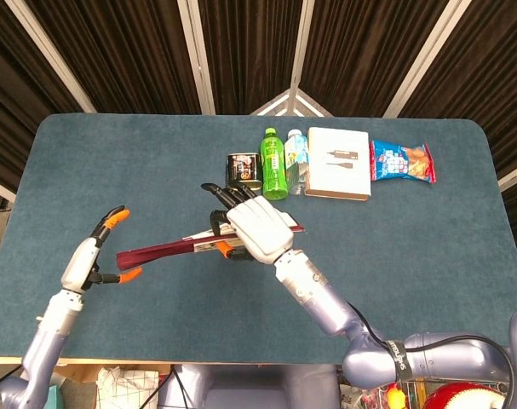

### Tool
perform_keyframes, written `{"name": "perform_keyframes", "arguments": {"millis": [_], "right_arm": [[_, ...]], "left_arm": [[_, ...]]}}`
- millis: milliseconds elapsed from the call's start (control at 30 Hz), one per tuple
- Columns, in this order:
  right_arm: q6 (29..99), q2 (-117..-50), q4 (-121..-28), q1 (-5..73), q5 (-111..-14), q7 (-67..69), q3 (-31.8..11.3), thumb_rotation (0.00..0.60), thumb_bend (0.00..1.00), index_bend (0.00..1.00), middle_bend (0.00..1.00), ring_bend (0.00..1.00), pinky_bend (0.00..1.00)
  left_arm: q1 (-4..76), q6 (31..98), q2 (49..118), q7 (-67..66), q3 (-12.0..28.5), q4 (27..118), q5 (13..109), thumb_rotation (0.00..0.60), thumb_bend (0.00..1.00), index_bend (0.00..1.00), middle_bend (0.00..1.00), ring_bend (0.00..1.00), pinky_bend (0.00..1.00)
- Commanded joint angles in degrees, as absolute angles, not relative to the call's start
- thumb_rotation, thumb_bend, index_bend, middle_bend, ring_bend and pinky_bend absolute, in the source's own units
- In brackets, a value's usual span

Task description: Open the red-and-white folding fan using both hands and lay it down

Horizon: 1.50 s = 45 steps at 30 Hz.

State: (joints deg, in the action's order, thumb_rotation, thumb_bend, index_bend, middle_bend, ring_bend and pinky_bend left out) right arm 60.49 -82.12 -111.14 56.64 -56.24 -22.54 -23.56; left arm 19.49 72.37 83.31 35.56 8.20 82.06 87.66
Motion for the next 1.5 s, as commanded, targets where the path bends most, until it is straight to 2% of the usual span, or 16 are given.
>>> {"name": "perform_keyframes", "arguments": {"millis": [33, 400, 700, 933, 1233, 1300, 1500], "right_arm": [[60.4, -82.1, -111.0, 56.8, -56.5, -22.4, -23.4, 0.600, 0.45, 0.90, 0.14, 0.22, 0.14], [61.1, -82.1, -111.8, 57.0, -56.5, -21.9, -22.9, 0.600, 0.45, 0.90, 0.14, 0.22, 0.14], [61.6, -80.7, -112.4, 56.4, -56.3, -21.7, -22.2, 0.600, 0.45, 0.90, 0.14, 0.22, 0.14], [61.2, -79.6, -113.1, 56.3, -56.9, -20.9, -22.0, 0.600, 0.45, 0.90, 0.14, 0.22, 0.14], [61.3, -78.3, -114.8, 56.2, -57.1, -20.7, -21.9, 0.600, 0.45, 0.90, 0.14, 0.22, 0.14], [61.3, -78.1, -115.0, 56.2, -57.1, -20.6, -21.8, 0.600, 0.45, 0.90, 0.14, 0.22, 0.14], [61.3, -77.7, -115.2, 56.1, -57.2, -20.3, -21.5, 0.600, 0.45, 0.90, 0.14, 0.22, 0.14]], "left_arm": [[21.5, 71.8, 86.7, 38.5, 8.4, 78.7, 88.7, 0.600, 0.17, 0.13, 0.00, 0.00, 0.00], [25.8, 74.4, 97.3, 46.7, 9.0, 69.8, 91.7, 0.600, 0.15, 0.15, 0.00, 0.00, 0.00], [28.1, 74.6, 101.4, 51.5, 8.6, 67.5, 92.0, 0.600, 0.15, 0.19, 0.03, 0.00, 0.00], [30.4, 73.2, 103.2, 54.8, 8.5, 67.4, 91.9, 0.600, 0.15, 0.19, 0.05, 0.00, 0.00], [35.0, 67.4, 105.8, 56.6, 10.4, 65.7, 89.2, 0.600, 0.15, 0.20, 0.06, 0.00, 0.00], [35.9, 66.1, 106.2, 56.8, 10.8, 65.4, 88.6, 0.600, 0.18, 0.23, 0.07, 0.00, 0.00], [38.1, 64.4, 107.3, 56.6, 12.2, 65.4, 87.4, 0.600, 0.37, 0.37, 0.11, 0.00, 0.01]]}}
